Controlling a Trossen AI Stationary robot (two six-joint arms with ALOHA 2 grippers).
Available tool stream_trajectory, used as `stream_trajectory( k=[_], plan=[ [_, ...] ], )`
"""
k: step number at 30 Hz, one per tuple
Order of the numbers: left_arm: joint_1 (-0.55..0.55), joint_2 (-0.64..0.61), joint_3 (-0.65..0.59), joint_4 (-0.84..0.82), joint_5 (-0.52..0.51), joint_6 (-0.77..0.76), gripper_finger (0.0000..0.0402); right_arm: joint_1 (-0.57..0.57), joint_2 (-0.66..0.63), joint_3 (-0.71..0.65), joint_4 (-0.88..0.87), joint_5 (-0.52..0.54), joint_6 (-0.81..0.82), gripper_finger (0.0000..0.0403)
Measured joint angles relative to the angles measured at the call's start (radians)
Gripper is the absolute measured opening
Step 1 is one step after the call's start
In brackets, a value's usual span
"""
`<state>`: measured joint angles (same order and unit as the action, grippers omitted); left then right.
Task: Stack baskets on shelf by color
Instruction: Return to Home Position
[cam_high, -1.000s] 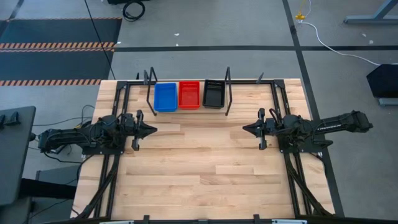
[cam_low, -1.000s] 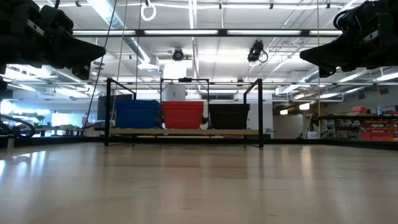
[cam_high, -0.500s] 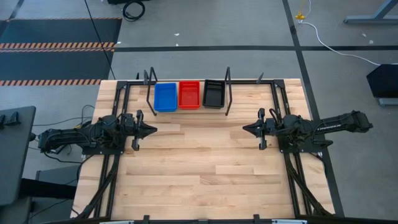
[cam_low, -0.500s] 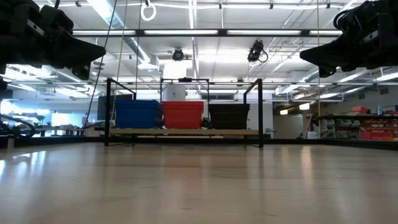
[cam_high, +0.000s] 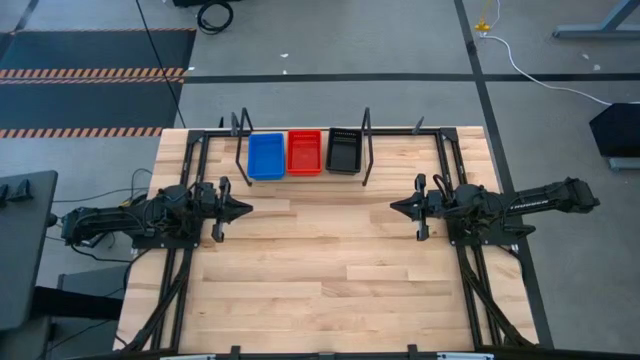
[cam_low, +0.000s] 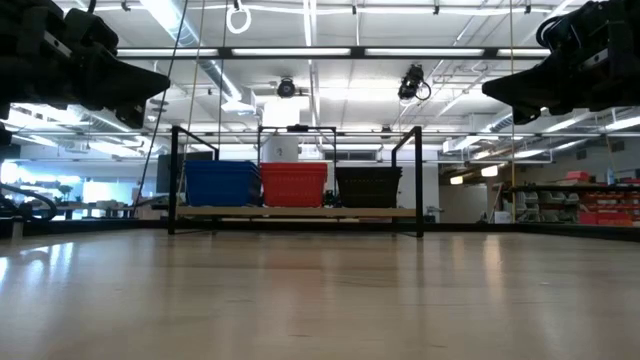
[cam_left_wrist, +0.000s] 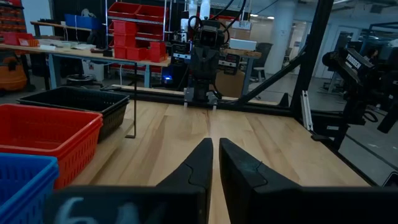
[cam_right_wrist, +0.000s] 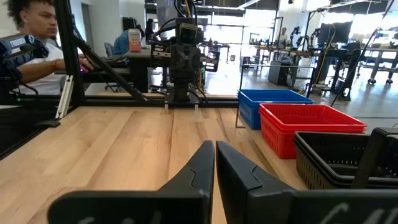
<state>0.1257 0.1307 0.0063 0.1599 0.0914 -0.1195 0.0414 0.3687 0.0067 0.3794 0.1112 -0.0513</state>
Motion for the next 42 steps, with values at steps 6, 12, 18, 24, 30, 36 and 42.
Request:
stream_trajectory(
  k=[6,12,18,24,30,36,42],
  plan=[
    [0.0,0.0,0.0,0.0,0.0,0.0,0.0031,0.0,0.0,0.0,0.0,0.0,0.0,0.0024],
    [0.0,0.0,0.0,0.0,0.0,0.0,0.0025,0.0,0.0,0.0,0.0,0.0,0.0,0.0024],
    [0.0,0.0,0.0,0.0,0.0,0.0,0.0032,0.0,0.0,0.0,0.0,0.0,0.0,0.0024],
    [0.0,0.0,0.0,0.0,0.0,0.0,0.0035,0.0,0.0,0.0,0.0,0.0,0.0,0.0024],
    [0.0,0.0,0.0,0.0,0.0,0.0,0.0028,0.0,0.0,0.0,0.0,0.0,0.0,0.0024],
    [0.0,0.0,0.0,0.0,0.0,0.0,0.0027,0.0,0.0,0.0,0.0,0.0,0.0,0.0024],
    [0.0,0.0,0.0,0.0,0.0,0.0,0.0035,0.0,0.0,0.0,0.0,0.0,0.0,0.0024]
  ],
)
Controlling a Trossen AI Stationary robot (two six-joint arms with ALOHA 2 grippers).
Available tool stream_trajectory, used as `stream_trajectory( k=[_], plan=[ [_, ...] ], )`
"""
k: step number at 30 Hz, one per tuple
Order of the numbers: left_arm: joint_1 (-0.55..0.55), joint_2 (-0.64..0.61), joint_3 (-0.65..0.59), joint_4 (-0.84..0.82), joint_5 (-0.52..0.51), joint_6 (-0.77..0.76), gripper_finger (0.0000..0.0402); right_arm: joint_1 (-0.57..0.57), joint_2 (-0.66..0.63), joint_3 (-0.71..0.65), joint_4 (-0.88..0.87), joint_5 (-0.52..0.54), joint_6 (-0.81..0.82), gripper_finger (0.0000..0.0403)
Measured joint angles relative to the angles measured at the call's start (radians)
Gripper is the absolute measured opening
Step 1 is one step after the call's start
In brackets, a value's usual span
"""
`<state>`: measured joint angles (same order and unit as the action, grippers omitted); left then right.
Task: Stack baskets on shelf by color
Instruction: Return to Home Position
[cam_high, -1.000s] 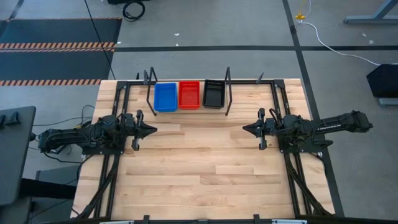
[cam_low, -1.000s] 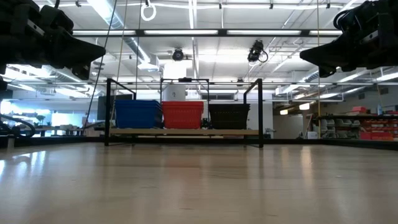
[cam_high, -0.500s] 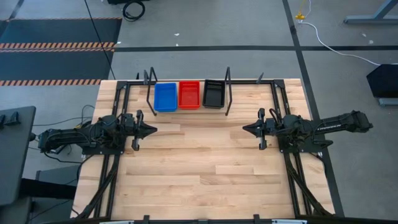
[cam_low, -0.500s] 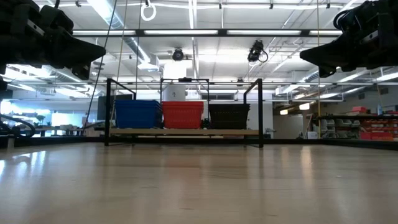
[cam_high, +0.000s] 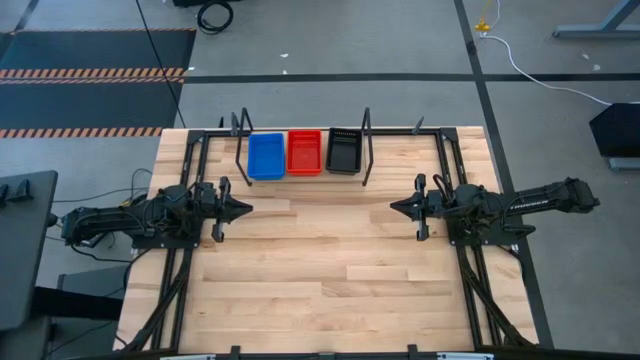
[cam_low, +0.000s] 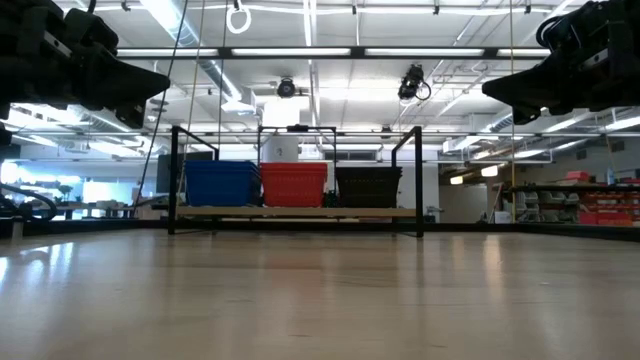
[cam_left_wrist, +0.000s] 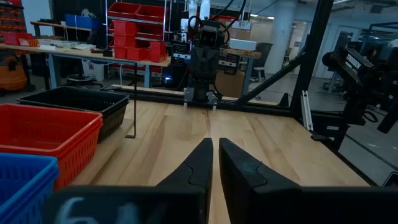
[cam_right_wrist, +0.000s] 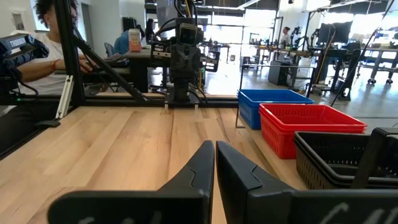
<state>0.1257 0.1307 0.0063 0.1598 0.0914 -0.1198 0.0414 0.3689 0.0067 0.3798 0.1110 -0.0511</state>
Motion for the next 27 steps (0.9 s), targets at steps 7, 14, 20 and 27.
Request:
stream_trajectory(
  k=[7,14,20,27],
  plan=[
    [0.0,0.0,0.0,0.0,0.0,0.0,0.0031,0.0,0.0,0.0,0.0,0.0,0.0,0.0024],
    [0.0,0.0,0.0,0.0,0.0,0.0,0.0025,0.0,0.0,0.0,0.0,0.0,0.0,0.0024],
    [0.0,0.0,0.0,0.0,0.0,0.0,0.0031,0.0,0.0,0.0,0.0,0.0,0.0,0.0024],
    [0.0,0.0,0.0,0.0,0.0,0.0,0.0035,0.0,0.0,0.0,0.0,0.0,0.0,0.0024]
  ],
)
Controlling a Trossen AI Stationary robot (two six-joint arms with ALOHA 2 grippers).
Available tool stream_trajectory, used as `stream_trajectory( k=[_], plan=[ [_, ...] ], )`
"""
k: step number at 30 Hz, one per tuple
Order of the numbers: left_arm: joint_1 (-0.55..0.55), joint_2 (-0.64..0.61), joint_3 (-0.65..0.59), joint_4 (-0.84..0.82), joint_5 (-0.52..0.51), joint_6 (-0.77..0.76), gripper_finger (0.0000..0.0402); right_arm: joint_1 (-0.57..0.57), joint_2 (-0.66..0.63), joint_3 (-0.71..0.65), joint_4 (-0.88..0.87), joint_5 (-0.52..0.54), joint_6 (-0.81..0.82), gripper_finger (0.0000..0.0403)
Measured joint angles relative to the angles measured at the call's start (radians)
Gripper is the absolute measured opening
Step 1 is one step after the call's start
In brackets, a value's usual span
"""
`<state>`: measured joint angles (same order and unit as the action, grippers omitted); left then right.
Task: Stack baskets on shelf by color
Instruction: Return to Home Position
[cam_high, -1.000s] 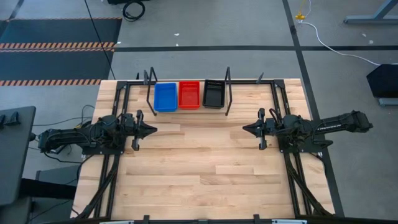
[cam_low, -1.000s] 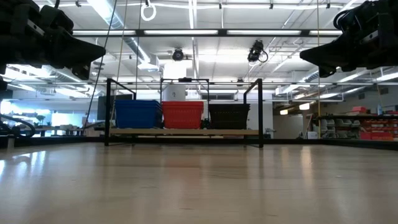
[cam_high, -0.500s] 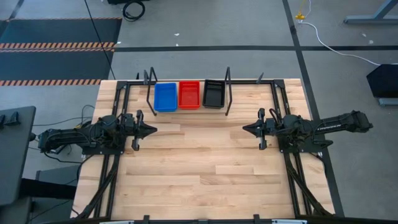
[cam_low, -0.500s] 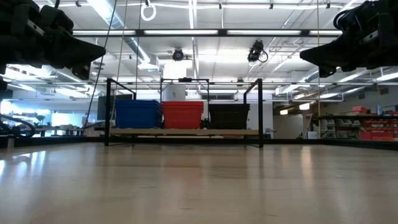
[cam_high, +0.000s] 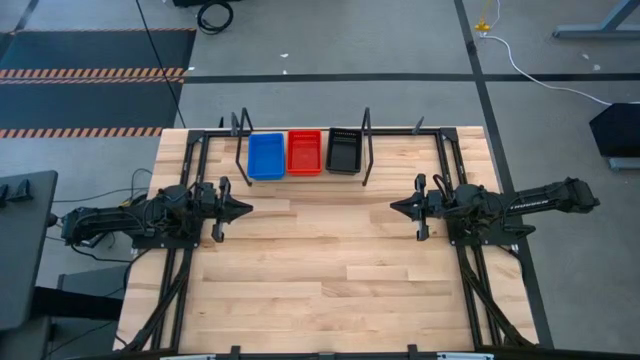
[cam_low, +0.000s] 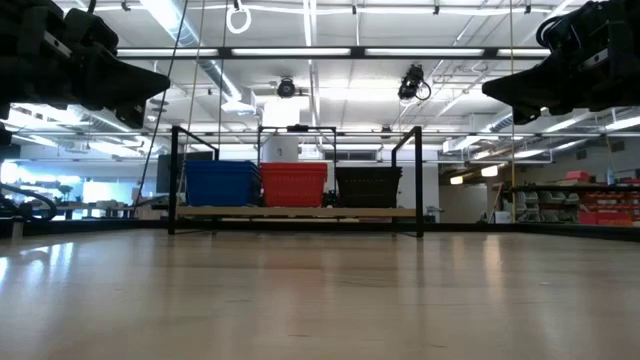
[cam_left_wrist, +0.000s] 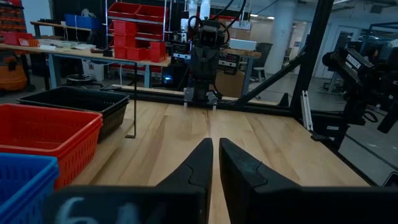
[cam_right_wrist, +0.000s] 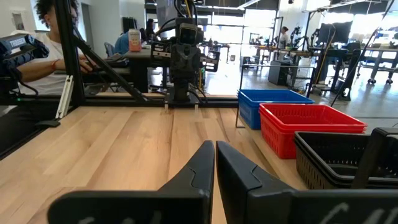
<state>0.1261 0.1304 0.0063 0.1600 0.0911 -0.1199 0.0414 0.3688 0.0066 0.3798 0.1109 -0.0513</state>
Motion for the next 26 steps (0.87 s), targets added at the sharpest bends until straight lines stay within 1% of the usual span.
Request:
stream_trajectory(
  k=[7,15,26],
  plan=[
    [0.0,0.0,0.0,0.0,0.0,0.0,0.0028,0.0,0.0,0.0,0.0,0.0,0.0,0.0024],
    [0.0,0.0,0.0,0.0,0.0,0.0,0.0037,0.0,0.0,0.0,0.0,0.0,0.0,0.0024],
    [0.0,0.0,0.0,0.0,0.0,0.0,0.0027,0.0,0.0,0.0,0.0,0.0,0.0,0.0024]
  ],
)
